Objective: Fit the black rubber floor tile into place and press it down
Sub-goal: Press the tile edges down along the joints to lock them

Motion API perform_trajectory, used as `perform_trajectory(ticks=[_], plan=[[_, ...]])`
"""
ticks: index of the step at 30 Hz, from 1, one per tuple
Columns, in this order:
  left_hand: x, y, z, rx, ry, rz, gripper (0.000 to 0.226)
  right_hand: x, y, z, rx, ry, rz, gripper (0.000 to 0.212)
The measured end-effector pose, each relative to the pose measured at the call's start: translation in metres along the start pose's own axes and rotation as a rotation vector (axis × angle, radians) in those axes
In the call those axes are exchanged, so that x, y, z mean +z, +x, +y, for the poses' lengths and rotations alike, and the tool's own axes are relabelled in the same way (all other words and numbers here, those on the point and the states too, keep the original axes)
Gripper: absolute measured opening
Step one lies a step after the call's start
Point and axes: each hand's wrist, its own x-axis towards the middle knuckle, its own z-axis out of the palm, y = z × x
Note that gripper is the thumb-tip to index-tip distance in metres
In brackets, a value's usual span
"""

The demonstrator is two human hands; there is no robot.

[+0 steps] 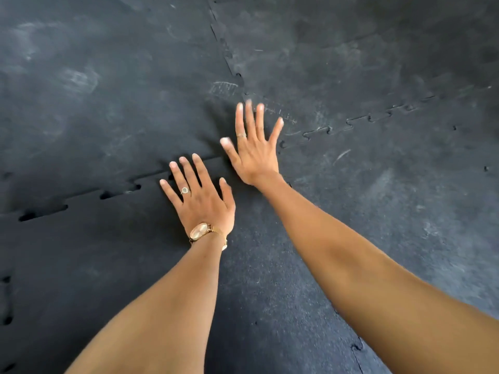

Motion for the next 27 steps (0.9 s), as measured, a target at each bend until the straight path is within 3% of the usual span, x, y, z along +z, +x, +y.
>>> perform_trajectory(ticks=[3,10,15,18,20,24,27], plan=[[-0.002,-0.001,0.003,-0.007,0.019,-0.008,0.07,0.024,-0.003,0.012,0.011,-0.005,-0.13,0.069],[-0.006,0.0,0.003,-0.008,0.025,-0.039,0.072,0.019,0.005,0.01,0.011,-0.069,-0.246,0.068],[-0.019,0.004,-0.027,0.157,-0.004,-0.059,0.078,0.019,0.007,0.009,0.013,-0.082,-0.265,0.07],[-0.026,0.001,-0.08,0.011,-0.007,0.064,0.079,0.023,0.006,0.009,0.007,-0.099,-0.273,0.07],[-0.026,-0.003,-0.103,-0.092,0.054,0.042,0.083,0.029,0.005,0.009,0.006,-0.094,-0.255,0.07],[-0.025,0.0,-0.1,-0.087,0.092,-0.025,0.086,0.025,0.006,0.007,0.007,-0.061,-0.28,0.072],[-0.023,0.003,-0.099,-0.08,0.076,-0.011,0.085,0.015,0.015,0.0,0.138,0.07,-0.246,0.075]])
